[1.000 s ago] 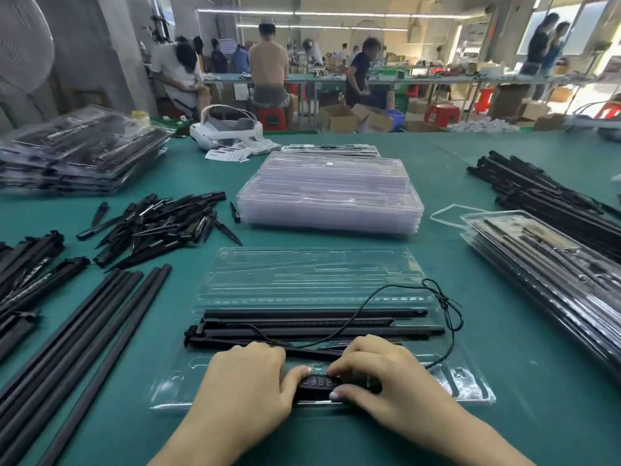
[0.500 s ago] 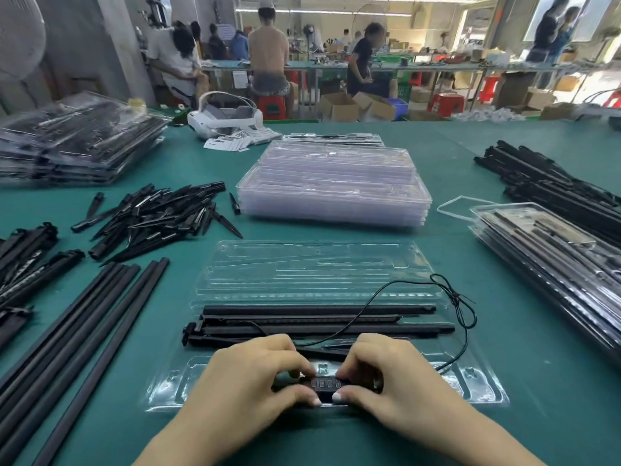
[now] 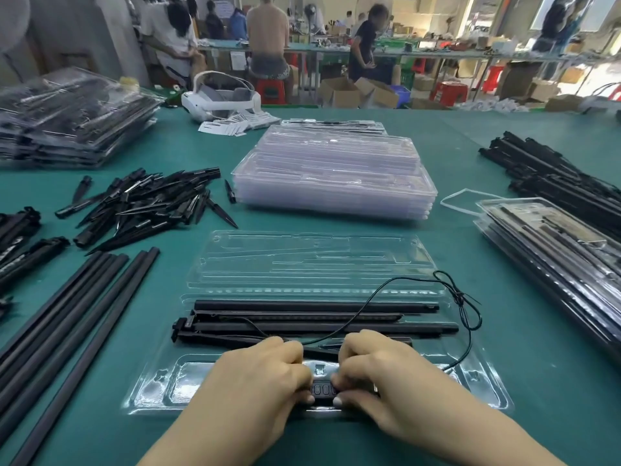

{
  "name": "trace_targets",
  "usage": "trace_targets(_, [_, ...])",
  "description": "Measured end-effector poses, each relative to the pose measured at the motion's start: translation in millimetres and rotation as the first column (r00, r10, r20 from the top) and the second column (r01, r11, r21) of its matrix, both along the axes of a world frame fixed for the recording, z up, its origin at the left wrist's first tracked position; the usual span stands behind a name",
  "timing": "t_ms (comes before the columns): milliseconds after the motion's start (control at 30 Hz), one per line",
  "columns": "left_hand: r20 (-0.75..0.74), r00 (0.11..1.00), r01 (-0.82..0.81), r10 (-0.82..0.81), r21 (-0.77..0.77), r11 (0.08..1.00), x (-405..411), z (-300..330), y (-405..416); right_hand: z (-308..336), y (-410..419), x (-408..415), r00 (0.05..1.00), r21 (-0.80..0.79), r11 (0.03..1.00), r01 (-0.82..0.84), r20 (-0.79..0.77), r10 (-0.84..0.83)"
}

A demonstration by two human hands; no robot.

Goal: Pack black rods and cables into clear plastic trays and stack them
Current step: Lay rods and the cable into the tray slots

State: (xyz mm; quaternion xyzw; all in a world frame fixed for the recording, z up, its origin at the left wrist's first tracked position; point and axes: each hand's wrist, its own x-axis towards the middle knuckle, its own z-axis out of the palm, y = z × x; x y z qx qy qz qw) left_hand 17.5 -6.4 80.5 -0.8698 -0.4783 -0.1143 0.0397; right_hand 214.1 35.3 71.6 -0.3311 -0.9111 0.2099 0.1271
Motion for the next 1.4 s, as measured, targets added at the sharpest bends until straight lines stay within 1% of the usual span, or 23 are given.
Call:
trace_targets(100, [0.084, 0.996, -0.013, 0.017, -0.051, 0.999, -4, 0, 1, 0, 3, 1, 1.000, -0.038, 0.999, 0.003, -0.025, -0.004])
trace_targets(200, [0.053, 0.998, -0.037, 0.039, -0.046, 0.998, -4, 1, 1, -4, 2, 5, 0.999, -0.037, 0.999, 0.003, -0.048, -0.005])
trace_targets(233, [0.033, 0.999, -0.030, 0.031, -0.042, 0.999, -2, -1, 1, -7, 0, 6, 0.999, 0.005, 1.000, -0.001, -0.050, 0.001])
trace_targets(333, [0.010, 1.000, -0.026, 0.026, -0.028, 0.999, 3, -4, 2, -13, -8, 7, 0.998, 0.215, 0.976, 0.006, -0.060, 0.007])
trace_targets(400, [0.048, 0.999, -0.013, 0.014, -0.011, 1.000, 4, -11, 0, -16, -12, 11, 0.997, 0.267, 0.964, 0.000, -0.074, 0.020])
trace_targets(467, [0.106, 0.994, 0.006, -0.007, 0.011, 1.000, 4, -15, -4, -13, -9, 17, 0.997, 0.195, 0.980, -0.030, -0.066, 0.043])
trace_targets(500, [0.107, 0.994, -0.002, 0.003, -0.010, 1.000, 3, -15, -6, -8, -4, 22, 0.997, 0.140, 0.989, -0.038, -0.058, 0.046])
trace_targets(533, [0.117, 0.992, -0.029, 0.038, -0.078, 0.997, 2, -14, -8, -3, 2, 28, 0.998, 0.104, 0.994, -0.024, -0.062, 0.030])
trace_targets(567, [0.147, 0.986, -0.053, 0.075, -0.146, 0.988, 0, -13, -9, 1, 9, 35, 0.994, 0.087, 0.996, 0.028, -0.112, -0.019])
trace_targets(600, [0.150, 0.984, -0.071, 0.096, -0.167, 0.983, -3, -12, -11, 3, 17, 45, 0.971, 0.084, 0.987, 0.137, -0.211, -0.116])
trace_targets(633, [0.136, 0.985, -0.078, 0.101, -0.169, 0.983, -4, -10, -14, 5, 26, 56, 0.917, 0.104, 0.953, 0.284, -0.321, -0.238])
trace_targets(667, [0.109, 0.990, -0.075, 0.092, -0.152, 0.985, -5, -11, -17, 5, 34, 67, 0.845, 0.135, 0.891, 0.433, -0.406, -0.349])
trace_targets(700, [0.082, 0.993, -0.077, 0.087, -0.118, 0.990, -4, -13, -19, 5, 41, 78, 0.776, 0.150, 0.821, 0.551, -0.454, -0.438])
trace_targets(733, [0.098, 0.991, -0.084, 0.096, -0.125, 0.989, -2, -10, -19, 3, 46, 86, 0.730, 0.144, 0.770, 0.622, -0.462, -0.504])
trace_targets(767, [0.111, 0.987, -0.101, 0.116, -0.136, 0.986, 0, -7, -19, 1, 50, 93, 0.718, 0.121, 0.753, 0.647, -0.428, -0.548])
trace_targets(833, [0.117, 0.983, -0.115, 0.141, -0.206, 0.972, 4, -1, -10, -2, 57, 99, 0.767, 0.048, 0.784, 0.619, -0.257, -0.589])
trace_targets(867, [0.124, 0.982, -0.110, 0.140, -0.220, 0.969, 4, -3, -3, -3, 59, 100, 0.797, 0.017, 0.807, 0.591, -0.163, -0.581])
trace_targets(900, [0.096, 0.986, -0.111, 0.134, -0.209, 0.972, 3, -7, 4, -4, 59, 100, 0.818, 0.010, 0.823, 0.568, -0.114, -0.564])
trace_targets(933, [0.056, 0.990, -0.116, 0.129, -0.200, 0.973, 3, -11, 11, -4, 61, 101, 0.824, 0.033, 0.827, 0.561, -0.120, -0.554])
trace_targets(1000, [-0.028, 0.992, -0.125, 0.122, -0.217, 0.968, 3, -17, 21, 0, 60, 104, 0.807, 0.104, 0.808, 0.580, -0.209, -0.553])
trace_targets(1067, [-0.072, 0.984, -0.176, 0.163, -0.250, 0.952, -2, -23, 27, 3, 57, 110, 0.778, 0.134, 0.781, 0.610, -0.287, -0.559])
trace_targets(1233, [-0.049, 0.963, -0.266, 0.264, -0.287, 0.920, -13, -31, 36, -1, 44, 124, 0.790, 0.120, 0.796, 0.594, -0.275, -0.548])
trace_targets(1400, [-0.059, 0.956, -0.290, 0.286, -0.318, 0.903, -11, -32, 35, -2, 28, 146, 0.800, 0.160, 0.809, 0.565, -0.343, -0.491])
